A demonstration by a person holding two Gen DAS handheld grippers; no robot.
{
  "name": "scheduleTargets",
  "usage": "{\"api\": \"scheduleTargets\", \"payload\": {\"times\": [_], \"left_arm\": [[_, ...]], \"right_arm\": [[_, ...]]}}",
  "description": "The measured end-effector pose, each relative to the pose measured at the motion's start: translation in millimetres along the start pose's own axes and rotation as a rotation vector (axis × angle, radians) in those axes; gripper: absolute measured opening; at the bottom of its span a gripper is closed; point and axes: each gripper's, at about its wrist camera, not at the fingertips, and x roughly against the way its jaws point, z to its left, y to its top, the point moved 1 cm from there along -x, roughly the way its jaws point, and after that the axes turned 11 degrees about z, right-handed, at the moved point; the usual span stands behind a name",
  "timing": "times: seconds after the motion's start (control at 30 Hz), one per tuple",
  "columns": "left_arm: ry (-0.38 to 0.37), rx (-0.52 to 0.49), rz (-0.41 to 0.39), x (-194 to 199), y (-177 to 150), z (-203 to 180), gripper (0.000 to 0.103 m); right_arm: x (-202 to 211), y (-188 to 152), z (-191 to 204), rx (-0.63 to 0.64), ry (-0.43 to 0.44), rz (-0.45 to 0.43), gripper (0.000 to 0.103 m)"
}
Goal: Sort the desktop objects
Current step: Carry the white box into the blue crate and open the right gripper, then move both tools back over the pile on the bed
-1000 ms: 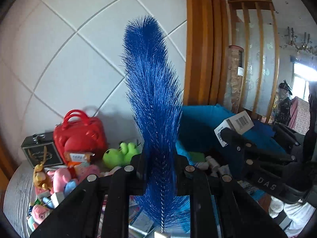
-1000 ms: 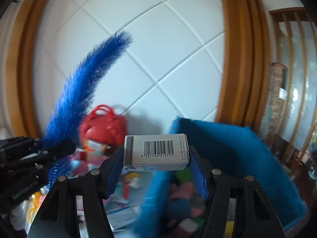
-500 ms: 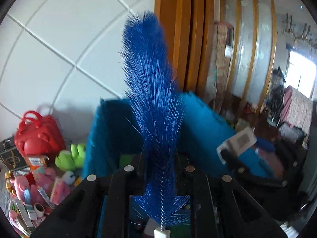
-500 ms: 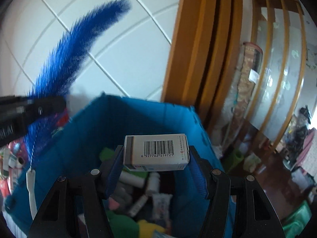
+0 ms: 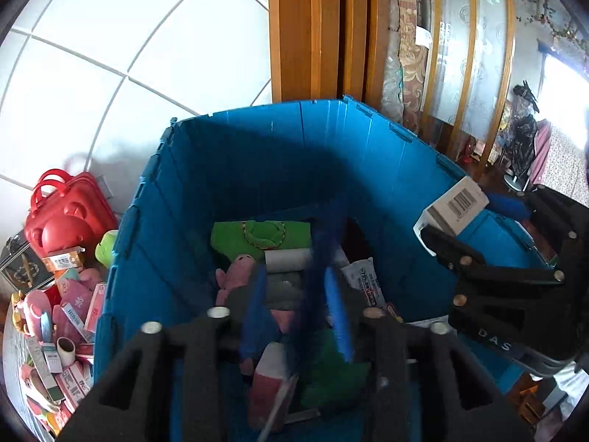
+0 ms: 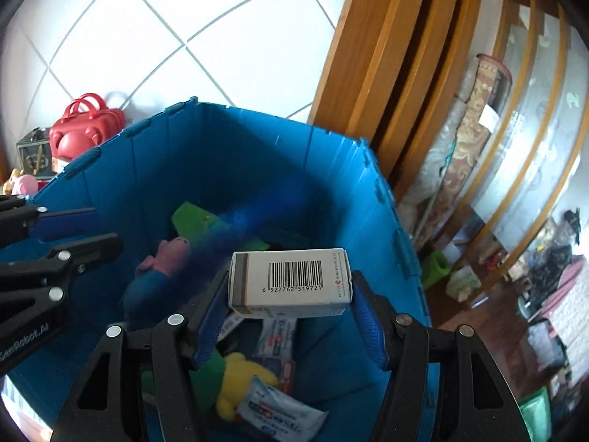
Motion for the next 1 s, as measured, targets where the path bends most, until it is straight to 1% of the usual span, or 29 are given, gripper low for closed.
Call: {"api": "scheduleTargets", "payload": {"times": [0.03,0.1,0.2,0.23,0.27,0.3,0.33,0.4,0.57,0.63,0.7,0.77,0.8,0.83,0.93,1.0], "left_arm": [[-0.001,0.003,-0.016,5.0,-4.5,-0.4,0.058],[0.001,0.007,-0.054,14.3,-12.5,4.6,0.070],[0.016,0.009,-0.105,28.4,-22.6,5.2,0.072],[0.015,0.010,-0.114,30.9,-24.9,6.9,0.072],[0.008,0.013,-0.121,33.8,-27.7,8.2,0.072],[0.003,0.022,-0.126,35.6,-30.3,11.2,0.073],[0.002,0.030,-0.129,37.1,-33.0,13.3,0.074],[0.010,0.044,-0.137,41.1,-38.3,16.1,0.074],[0.020,0.089,-0.181,56.2,-55.6,29.6,0.074],[0.033,0.110,-0.212,64.3,-62.8,37.2,0.074],[0.073,0.129,-0.248,76.1,-72.9,46.9,0.075],[0.120,0.152,-0.284,87.6,-83.6,58.6,0.079],[0.147,0.173,-0.302,93.8,-90.3,66.9,0.083],[0.170,0.195,-0.313,98.9,-96.1,75.2,0.083],[0.234,0.287,-0.319,111.9,-117.4,110.9,0.084],[0.269,0.336,-0.315,117.4,-133.5,136.3,0.084]], "right_arm": [[1.4,-1.6,1.0,0.004,0.006,0.000,0.064],[3.7,-5.8,1.4,0.009,0.012,0.000,0.064],[7.1,-10.7,2.3,0.012,0.010,-0.005,0.068],[8.6,-11.6,2.8,0.011,0.005,-0.009,0.077],[10.8,-13.4,3.5,0.010,0.001,-0.016,0.087],[13.6,-15.3,3.7,0.008,-0.002,-0.027,0.093],[16.3,-16.2,4.0,0.006,0.001,-0.035,0.095],[21.2,-19.5,3.9,-0.003,0.014,-0.050,0.103],[33.0,-27.4,2.4,-0.047,0.073,-0.090,0.103],[43.9,-31.1,2.9,-0.074,0.104,-0.135,0.103],[59.5,-34.2,4.0,-0.105,0.142,-0.213,0.103],[75.4,-36.4,4.6,-0.137,0.191,-0.309,0.103],[81.9,-37.1,6.9,-0.152,0.217,-0.351,0.103],[86.3,-37.6,10.5,-0.173,0.241,-0.388,0.103],[89.7,-33.6,27.2,-0.203,0.290,-0.432,0.103],[90.2,-27.4,46.3,-0.182,0.358,-0.438,0.103]]}}
